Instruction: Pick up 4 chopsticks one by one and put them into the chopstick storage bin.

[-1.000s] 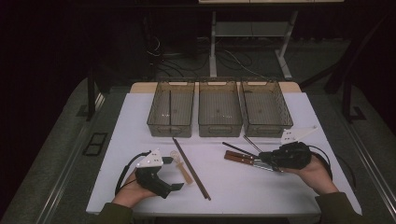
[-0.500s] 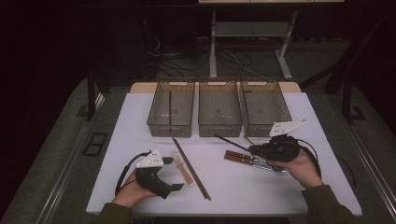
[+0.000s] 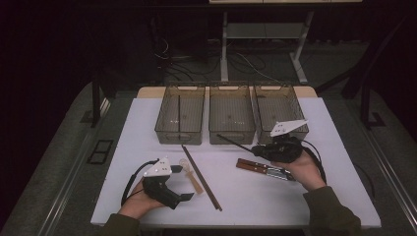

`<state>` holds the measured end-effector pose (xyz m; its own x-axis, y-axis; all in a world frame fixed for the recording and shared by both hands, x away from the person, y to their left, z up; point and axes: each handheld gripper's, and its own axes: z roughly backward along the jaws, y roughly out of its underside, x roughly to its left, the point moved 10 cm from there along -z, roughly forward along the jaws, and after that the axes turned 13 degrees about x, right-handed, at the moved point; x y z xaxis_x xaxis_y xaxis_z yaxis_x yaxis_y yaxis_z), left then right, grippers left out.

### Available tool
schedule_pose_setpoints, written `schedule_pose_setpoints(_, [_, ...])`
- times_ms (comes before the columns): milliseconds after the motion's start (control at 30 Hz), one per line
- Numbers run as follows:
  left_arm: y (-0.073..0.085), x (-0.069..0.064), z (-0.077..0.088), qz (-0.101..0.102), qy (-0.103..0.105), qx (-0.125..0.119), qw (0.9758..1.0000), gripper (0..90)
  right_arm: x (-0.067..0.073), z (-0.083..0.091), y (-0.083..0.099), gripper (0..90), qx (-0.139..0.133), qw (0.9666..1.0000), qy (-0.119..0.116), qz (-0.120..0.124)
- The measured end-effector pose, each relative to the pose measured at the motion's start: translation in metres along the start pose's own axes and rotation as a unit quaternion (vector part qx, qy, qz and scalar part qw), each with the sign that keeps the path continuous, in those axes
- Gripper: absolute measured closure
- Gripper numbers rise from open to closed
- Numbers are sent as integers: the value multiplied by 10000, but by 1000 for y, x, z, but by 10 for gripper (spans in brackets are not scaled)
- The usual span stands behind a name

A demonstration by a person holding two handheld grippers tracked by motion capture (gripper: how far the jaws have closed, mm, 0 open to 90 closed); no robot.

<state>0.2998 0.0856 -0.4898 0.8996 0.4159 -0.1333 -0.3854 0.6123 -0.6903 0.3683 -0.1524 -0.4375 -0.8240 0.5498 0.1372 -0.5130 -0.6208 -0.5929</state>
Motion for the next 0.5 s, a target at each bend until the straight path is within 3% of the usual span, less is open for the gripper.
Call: schedule_pose_setpoints(500, [0,1,1,29,-24,7,10000,0,-12,-22,-48,862,146,9992,277,-253])
